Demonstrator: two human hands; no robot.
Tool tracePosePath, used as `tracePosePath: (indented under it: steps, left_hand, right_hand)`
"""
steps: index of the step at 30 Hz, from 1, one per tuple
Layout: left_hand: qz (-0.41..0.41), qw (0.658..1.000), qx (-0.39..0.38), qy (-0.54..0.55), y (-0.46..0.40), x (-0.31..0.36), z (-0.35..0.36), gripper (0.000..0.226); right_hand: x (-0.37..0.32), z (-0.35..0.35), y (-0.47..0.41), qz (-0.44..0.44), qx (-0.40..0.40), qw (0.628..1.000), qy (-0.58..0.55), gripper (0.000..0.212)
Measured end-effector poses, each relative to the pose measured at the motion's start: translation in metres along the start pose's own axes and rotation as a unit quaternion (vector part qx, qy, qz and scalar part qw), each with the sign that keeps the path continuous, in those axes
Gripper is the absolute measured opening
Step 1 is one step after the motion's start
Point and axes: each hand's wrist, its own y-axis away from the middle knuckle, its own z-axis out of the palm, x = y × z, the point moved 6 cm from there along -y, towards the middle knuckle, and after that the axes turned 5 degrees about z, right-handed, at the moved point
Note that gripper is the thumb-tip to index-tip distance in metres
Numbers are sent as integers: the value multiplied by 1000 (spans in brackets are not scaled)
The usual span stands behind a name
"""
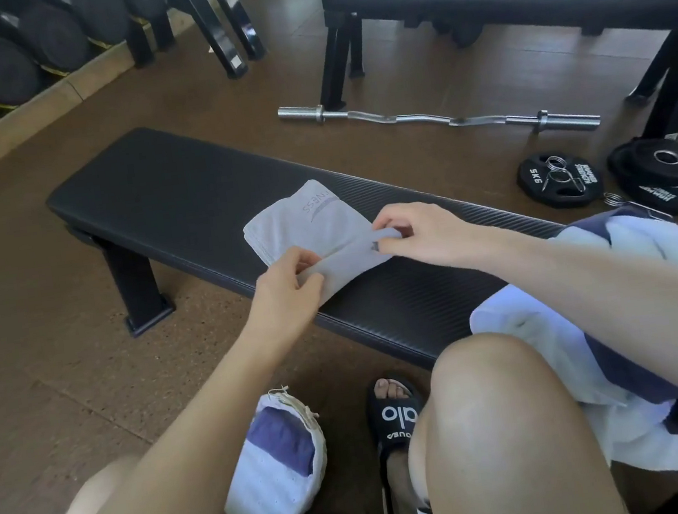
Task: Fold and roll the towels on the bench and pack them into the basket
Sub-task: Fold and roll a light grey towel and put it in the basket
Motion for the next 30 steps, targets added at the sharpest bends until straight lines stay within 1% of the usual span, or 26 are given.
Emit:
tracePosePath:
  steps: [2,4,6,9,11,13,15,16,18,20,21,22,24,25,26,27,28,30]
  left_hand:
    - [-47,998,-1,44,-9,-12,-5,16]
    - [-63,997,4,50,-14,-18,-8,15]
    - [-47,999,12,14,-15,-20,-10,15]
    - [4,998,31,-59,-14,-17,-10,16]
    - [38,993,45,-102,-15,-15,-7,19]
    - [56,982,47,-174,-15,-13,-4,20]
    - [64,959,58,-271,-14,-7,-5,19]
    - [89,940,71,-323,-14,-2,-8,20]
    - [176,898,72,-396,-14,13,-5,32]
    - [272,862,28,-427,-12,28,4,40]
    - [297,850,5,-436,-10,33,9,38]
    - [304,845,-11,-439,-8,35,12,34]
    - [306,849,-8,-431,-6,34,13,19]
    - [305,854,-7,-421,-5,32,13,11]
    - [306,858,-9,-412,-3,29,13,15]
    - [310,857,-16,-410,0,25,14,23]
    - [310,855,-21,-415,0,21,14,28]
    - [307,847,-16,-433,0,17,12,31]
  right_hand:
    - [1,3,-14,34,-12,999,-21,14]
    - [4,7,-25,61,-1,998,-3,26]
    - [5,10,-33,75,26,997,21,34]
    - [2,19,-36,90,51,993,61,40]
    - [-3,25,-34,80,81,986,123,37]
    - [-9,28,-33,56,123,974,183,31]
    - [-11,28,-33,45,145,968,202,30]
    - [-12,28,-33,43,142,967,206,30]
    - [-14,28,-34,43,135,966,216,29]
    - [-17,26,-34,35,153,962,222,28]
    - [-19,24,-34,21,173,958,228,28]
    - [-23,23,-33,-6,200,949,243,25]
    - [-34,21,-27,-96,249,918,294,15]
    - [-39,22,-23,-151,257,900,319,13]
    - [-43,25,-19,-203,242,886,340,16]
    - [-44,28,-16,-238,213,882,346,21]
    - [-43,28,-13,-253,181,890,335,25]
    - [-31,22,-11,-238,125,920,285,40]
